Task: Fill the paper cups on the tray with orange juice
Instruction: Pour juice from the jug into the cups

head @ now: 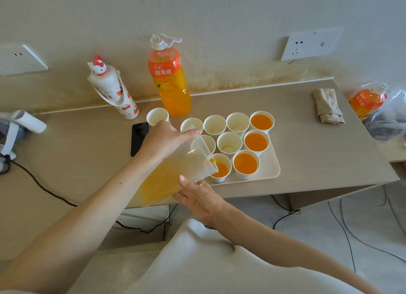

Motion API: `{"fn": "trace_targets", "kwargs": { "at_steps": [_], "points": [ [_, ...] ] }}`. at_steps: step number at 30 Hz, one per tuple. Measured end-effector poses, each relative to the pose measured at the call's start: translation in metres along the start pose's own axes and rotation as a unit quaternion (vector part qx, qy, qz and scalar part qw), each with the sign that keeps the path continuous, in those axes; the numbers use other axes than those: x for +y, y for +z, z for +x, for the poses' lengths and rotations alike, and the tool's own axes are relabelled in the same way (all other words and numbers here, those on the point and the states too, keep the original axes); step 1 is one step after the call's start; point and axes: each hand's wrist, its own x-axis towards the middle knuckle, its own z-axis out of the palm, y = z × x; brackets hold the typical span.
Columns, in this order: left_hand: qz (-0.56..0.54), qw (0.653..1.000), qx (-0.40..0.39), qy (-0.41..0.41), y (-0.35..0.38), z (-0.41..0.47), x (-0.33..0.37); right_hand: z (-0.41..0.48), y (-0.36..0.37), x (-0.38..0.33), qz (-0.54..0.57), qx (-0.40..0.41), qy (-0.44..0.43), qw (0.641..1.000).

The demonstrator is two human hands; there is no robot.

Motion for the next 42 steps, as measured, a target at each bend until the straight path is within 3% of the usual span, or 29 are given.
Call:
{"fn": "trace_targets", "kwargs": {
  "at_steps": [42],
  "points": [
    [-0.004, 1.000, -0.009, -0.002, 0.0012, 0.0028, -0.0054, -0.0053, 0.0064, -0.0013, -0.003, 0.003, -0.003, 1.000]
  ]
}}
